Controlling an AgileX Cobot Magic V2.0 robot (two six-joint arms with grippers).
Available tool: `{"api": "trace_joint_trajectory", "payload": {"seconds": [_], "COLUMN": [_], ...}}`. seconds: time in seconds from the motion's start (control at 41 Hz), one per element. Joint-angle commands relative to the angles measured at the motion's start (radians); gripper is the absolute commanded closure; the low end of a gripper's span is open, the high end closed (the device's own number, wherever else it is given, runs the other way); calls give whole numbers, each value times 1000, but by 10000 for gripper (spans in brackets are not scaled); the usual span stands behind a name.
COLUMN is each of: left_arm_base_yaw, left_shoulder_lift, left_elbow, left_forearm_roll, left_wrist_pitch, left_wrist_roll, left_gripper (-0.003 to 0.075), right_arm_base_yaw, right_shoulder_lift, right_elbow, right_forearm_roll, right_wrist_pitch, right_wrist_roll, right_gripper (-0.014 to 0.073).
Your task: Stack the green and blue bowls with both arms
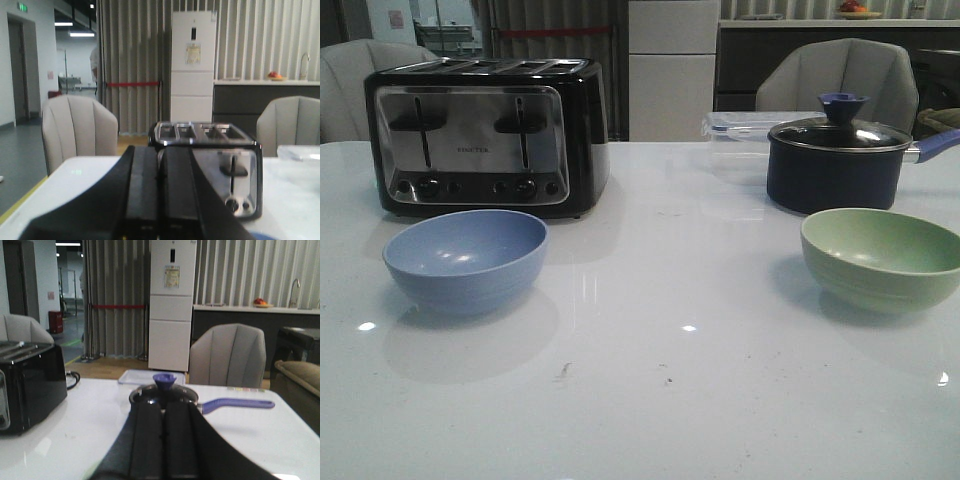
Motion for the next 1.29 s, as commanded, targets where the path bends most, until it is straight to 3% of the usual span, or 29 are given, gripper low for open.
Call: {"api": "trace_joint_trajectory", "payload": {"seconds": [0.0,0.39,0.707,1.024,1.098,1.268], "left_arm_base_yaw": [0,0,0,0,0,0], "left_shoulder_lift": [28,343,521,647,668,704], "left_elbow": [-143,-517,-471,-422,-422,-422], "left_forearm_roll": [-4,-4,-4,-4,-6,-6], "left_wrist_pitch": [-24,367,473,475,472,471], "left_wrist_roll": [-10,-10,-10,-10,-10,-10], "left_gripper": [627,627,627,622,561,239], "right_arm_base_yaw": [-4,-4,-4,-4,-4,-4], "right_shoulder_lift": [42,354,577,758,797,883], "right_elbow": [-129,-434,-434,-434,-434,-434], "right_forearm_roll": [-16,-23,-23,-23,-23,-23], "right_wrist_pitch": [-26,311,512,562,560,508], "right_wrist_roll": [0,0,0,0,0,0], "right_gripper": [537,537,537,525,435,103]}}
